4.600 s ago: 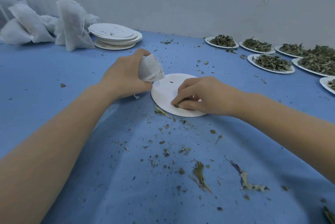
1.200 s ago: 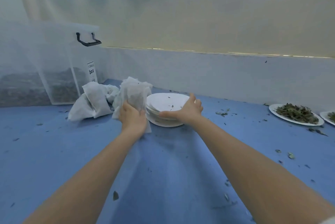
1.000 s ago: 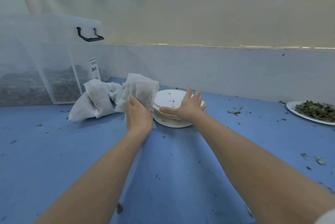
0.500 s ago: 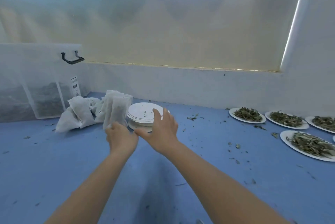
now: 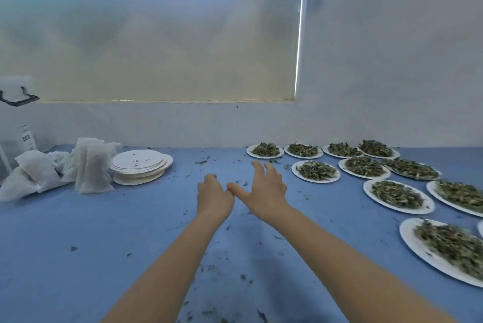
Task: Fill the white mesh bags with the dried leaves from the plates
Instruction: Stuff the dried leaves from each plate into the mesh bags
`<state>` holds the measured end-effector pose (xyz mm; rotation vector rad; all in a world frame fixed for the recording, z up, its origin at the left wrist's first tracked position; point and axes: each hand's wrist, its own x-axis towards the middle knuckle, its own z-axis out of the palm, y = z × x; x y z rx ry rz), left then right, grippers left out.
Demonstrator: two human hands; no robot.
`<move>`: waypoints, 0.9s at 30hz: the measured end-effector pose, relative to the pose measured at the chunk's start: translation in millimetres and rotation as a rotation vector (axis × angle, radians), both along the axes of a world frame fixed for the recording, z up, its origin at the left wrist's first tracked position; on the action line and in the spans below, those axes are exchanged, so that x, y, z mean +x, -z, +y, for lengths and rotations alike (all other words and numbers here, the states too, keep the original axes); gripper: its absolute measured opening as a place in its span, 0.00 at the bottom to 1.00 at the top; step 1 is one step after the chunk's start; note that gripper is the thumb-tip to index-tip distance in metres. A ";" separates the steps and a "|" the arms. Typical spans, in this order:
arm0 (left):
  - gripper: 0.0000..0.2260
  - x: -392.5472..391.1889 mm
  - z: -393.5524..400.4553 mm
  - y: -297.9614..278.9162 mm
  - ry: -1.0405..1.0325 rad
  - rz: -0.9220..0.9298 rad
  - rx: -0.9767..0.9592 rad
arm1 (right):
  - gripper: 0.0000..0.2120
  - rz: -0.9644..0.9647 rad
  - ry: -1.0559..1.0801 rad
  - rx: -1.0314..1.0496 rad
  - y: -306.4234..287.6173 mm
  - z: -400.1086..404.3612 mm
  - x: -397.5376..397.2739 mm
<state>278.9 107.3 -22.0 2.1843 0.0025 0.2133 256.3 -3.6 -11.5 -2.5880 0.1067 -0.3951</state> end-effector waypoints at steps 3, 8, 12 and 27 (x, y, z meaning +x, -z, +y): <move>0.24 8.1 -60.5 7.4 0.114 0.030 -0.011 | 0.41 0.045 0.089 0.003 3.0 -58.9 -1.5; 0.25 38.9 -151.2 20.3 0.254 0.078 0.056 | 0.42 0.137 0.236 0.048 18.6 -145.8 15.5; 0.27 75.2 -198.7 32.2 0.327 0.115 0.074 | 0.44 0.221 0.327 0.097 38.7 -201.5 42.7; 0.23 174.6 -253.0 55.2 0.246 0.314 0.127 | 0.64 0.277 0.421 0.057 71.9 -264.9 133.4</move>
